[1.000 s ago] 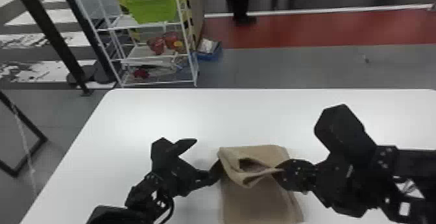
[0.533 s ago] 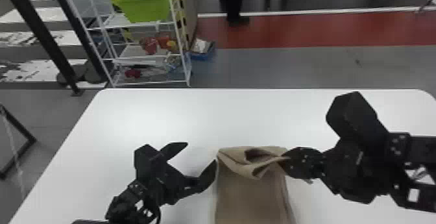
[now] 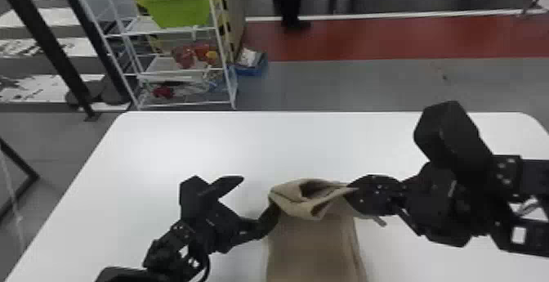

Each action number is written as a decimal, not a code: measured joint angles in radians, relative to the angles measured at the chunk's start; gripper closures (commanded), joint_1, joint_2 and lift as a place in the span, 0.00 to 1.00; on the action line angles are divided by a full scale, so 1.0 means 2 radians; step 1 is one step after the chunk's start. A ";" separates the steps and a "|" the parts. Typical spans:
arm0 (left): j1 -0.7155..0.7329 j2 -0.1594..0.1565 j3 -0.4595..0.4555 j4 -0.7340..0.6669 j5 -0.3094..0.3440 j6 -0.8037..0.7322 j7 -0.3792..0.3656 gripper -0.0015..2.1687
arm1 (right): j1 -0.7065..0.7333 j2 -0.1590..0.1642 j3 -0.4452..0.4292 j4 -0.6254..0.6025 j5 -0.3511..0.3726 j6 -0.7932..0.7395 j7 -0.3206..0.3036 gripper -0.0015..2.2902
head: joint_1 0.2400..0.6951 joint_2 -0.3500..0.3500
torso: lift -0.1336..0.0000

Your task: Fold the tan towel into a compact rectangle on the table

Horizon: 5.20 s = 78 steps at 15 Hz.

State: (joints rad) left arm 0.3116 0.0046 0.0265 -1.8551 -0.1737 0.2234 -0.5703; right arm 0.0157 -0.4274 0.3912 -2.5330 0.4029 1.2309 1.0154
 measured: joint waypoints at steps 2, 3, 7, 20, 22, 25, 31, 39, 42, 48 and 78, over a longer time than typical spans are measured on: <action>-0.010 0.000 -0.004 0.015 -0.005 0.001 0.003 0.03 | 0.004 -0.002 -0.002 -0.010 -0.003 0.001 0.000 0.50 | 1.00 0.62 | 0.08; -0.013 0.000 -0.004 0.020 -0.006 0.002 0.003 0.03 | 0.007 -0.005 -0.003 -0.015 -0.006 0.001 0.001 0.50 | 1.00 0.63 | 0.08; -0.010 0.000 0.008 0.026 0.000 -0.003 0.001 0.03 | 0.035 -0.021 0.001 -0.031 -0.007 0.005 0.019 0.50 | 1.00 0.65 | 0.08; 0.004 0.000 0.007 0.022 0.001 -0.011 -0.003 0.03 | 0.062 -0.024 0.039 -0.017 0.038 -0.007 0.022 0.50 | 1.00 0.67 | 0.08; 0.006 0.000 0.006 0.021 0.001 -0.011 -0.004 0.03 | 0.056 -0.018 0.054 -0.012 0.041 -0.007 0.021 0.50 | 1.00 0.69 | 0.08; 0.009 0.000 0.006 0.018 0.001 -0.011 -0.008 0.03 | 0.055 -0.008 0.080 0.000 0.055 -0.006 0.024 0.50 | 1.00 0.72 | 0.08; 0.011 0.000 0.009 0.018 0.002 -0.014 -0.008 0.03 | 0.058 -0.008 0.089 0.004 0.061 -0.005 0.039 0.50 | 1.00 0.74 | 0.08; 0.009 0.000 0.009 0.024 0.002 -0.017 -0.008 0.03 | 0.069 -0.013 0.100 0.020 0.074 0.000 0.050 0.48 | 1.00 0.74 | 0.08; 0.008 0.000 0.007 0.025 0.002 -0.017 -0.007 0.03 | 0.067 -0.010 0.111 0.025 0.074 0.011 0.050 0.20 | 1.00 0.74 | 0.08; 0.007 0.000 0.007 0.027 0.002 -0.019 -0.007 0.03 | 0.069 -0.001 0.121 0.027 0.064 0.041 0.049 0.13 | 1.00 0.76 | 0.08; -0.032 0.007 0.081 -0.039 -0.150 -0.029 -0.193 0.03 | 0.083 0.053 0.101 0.052 0.052 0.085 -0.018 0.85 | 1.00 0.86 | 0.08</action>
State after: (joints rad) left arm 0.2484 0.0188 0.1885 -1.9335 -0.4732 0.1651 -0.9555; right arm 0.1824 -0.3222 0.5928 -2.4293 0.5065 1.4014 0.9787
